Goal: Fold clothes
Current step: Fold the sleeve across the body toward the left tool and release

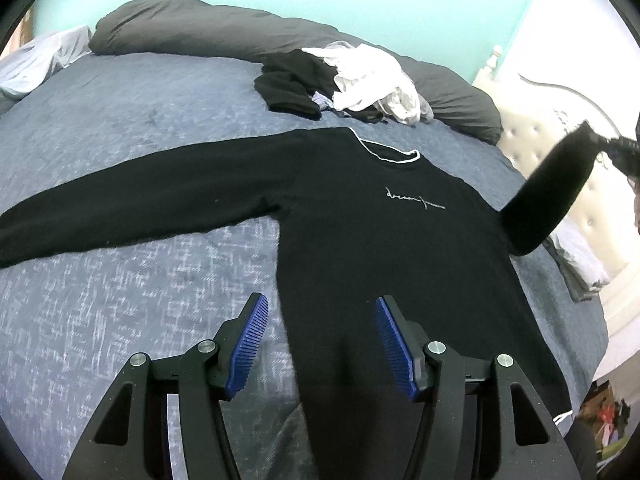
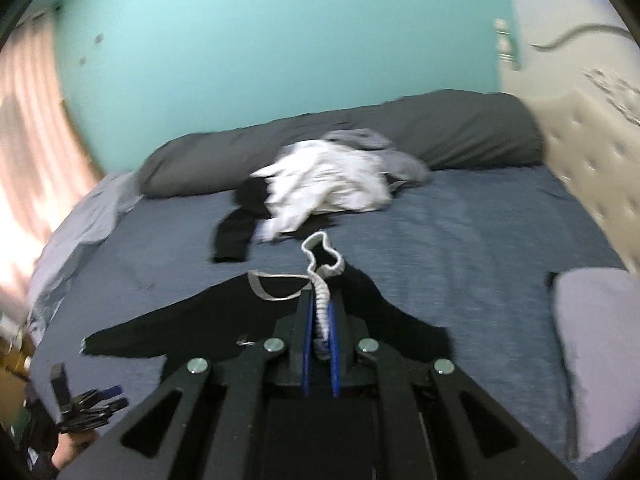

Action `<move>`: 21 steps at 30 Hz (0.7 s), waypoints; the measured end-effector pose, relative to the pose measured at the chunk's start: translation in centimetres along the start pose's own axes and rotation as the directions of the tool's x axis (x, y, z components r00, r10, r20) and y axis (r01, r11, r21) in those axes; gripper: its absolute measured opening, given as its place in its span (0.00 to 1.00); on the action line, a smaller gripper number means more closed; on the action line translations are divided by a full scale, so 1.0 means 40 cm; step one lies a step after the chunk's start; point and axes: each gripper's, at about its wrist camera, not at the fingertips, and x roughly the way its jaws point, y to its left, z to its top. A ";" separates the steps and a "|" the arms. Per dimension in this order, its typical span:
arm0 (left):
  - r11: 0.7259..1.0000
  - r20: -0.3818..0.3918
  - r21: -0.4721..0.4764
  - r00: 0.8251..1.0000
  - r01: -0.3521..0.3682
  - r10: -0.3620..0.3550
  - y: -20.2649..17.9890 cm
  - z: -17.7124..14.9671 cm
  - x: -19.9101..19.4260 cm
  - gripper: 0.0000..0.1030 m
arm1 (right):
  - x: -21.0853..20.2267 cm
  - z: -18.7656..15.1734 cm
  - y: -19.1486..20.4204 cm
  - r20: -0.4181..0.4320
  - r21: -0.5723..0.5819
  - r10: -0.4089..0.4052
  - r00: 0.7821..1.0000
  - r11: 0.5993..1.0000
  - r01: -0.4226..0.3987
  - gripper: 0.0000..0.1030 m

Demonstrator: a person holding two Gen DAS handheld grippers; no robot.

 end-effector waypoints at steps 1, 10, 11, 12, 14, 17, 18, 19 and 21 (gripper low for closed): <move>1.000 0.000 -0.003 1.000 -0.002 0.002 0.005 -0.005 -0.005 0.59 | 0.010 -0.002 0.035 -0.007 -0.015 0.025 1.000 1.000 -0.025 0.06; 1.000 0.012 -0.029 1.000 -0.009 0.009 0.044 -0.021 -0.042 0.59 | 0.088 -0.069 0.297 -0.113 -0.104 0.222 0.968 0.967 -0.234 0.06; 0.999 0.013 -0.031 1.000 -0.009 0.009 0.047 -0.023 -0.044 0.59 | 0.101 -0.085 0.320 -0.131 -0.107 0.237 0.963 0.962 -0.252 0.06; 0.999 0.014 -0.033 1.000 -0.009 0.009 0.050 -0.024 -0.047 0.59 | 0.115 -0.102 0.342 -0.150 -0.109 0.252 0.956 0.957 -0.269 0.06; 0.999 0.016 -0.036 1.000 -0.009 0.010 0.055 -0.026 -0.052 0.59 | 0.143 -0.140 0.386 -0.191 -0.113 0.280 0.941 0.946 -0.304 0.06; 0.999 0.017 -0.039 1.000 -0.011 0.011 0.063 -0.029 -0.057 0.59 | 0.174 -0.206 0.440 -0.241 -0.107 0.322 0.916 0.929 -0.355 0.06; 0.999 0.017 -0.040 1.000 -0.012 0.012 0.066 -0.030 -0.058 0.59 | 0.185 -0.227 0.453 -0.255 -0.100 0.336 0.907 0.924 -0.370 0.06; 0.999 0.016 -0.042 1.000 -0.013 0.014 0.069 -0.029 -0.058 0.59 | 0.203 -0.252 0.471 -0.280 -0.097 0.348 0.895 0.917 -0.387 0.06; 0.999 0.017 -0.047 1.000 -0.015 0.016 0.075 -0.029 -0.060 0.59 | 0.230 -0.295 0.495 -0.318 -0.092 0.367 0.874 0.906 -0.413 0.06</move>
